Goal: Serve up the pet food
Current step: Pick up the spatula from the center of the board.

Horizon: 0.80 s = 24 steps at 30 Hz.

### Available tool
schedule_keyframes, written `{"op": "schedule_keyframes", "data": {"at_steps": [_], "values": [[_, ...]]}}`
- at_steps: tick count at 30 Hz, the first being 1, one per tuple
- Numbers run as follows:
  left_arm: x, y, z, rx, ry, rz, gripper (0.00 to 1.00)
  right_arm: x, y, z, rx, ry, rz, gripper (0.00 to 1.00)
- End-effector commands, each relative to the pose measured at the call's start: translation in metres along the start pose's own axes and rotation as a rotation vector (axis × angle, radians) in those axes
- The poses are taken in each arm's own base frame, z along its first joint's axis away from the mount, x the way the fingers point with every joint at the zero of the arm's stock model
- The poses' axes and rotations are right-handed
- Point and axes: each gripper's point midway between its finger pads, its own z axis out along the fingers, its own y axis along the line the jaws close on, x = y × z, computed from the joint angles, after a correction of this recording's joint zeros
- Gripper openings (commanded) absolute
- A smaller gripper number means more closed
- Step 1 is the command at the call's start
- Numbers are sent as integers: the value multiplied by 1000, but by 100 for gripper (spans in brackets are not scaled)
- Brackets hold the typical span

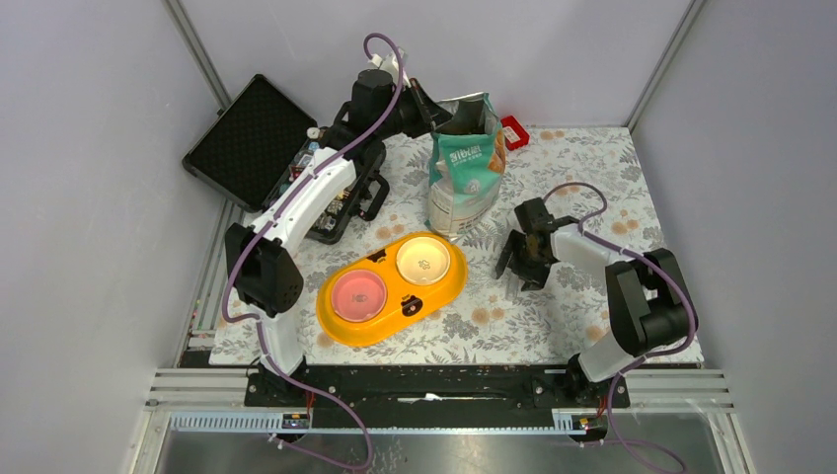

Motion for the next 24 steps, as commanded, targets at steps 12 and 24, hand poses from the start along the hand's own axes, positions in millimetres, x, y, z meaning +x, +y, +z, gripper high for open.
{"op": "schedule_keyframes", "data": {"at_steps": [12, 24], "values": [[-35, -46, -44, 106, -95, 52, 0, 44, 0, -12, -51, 84, -130, 2], [-30, -42, -41, 98, -84, 43, 0, 119, 84, -113, -940, 311, -273, 0]]}}
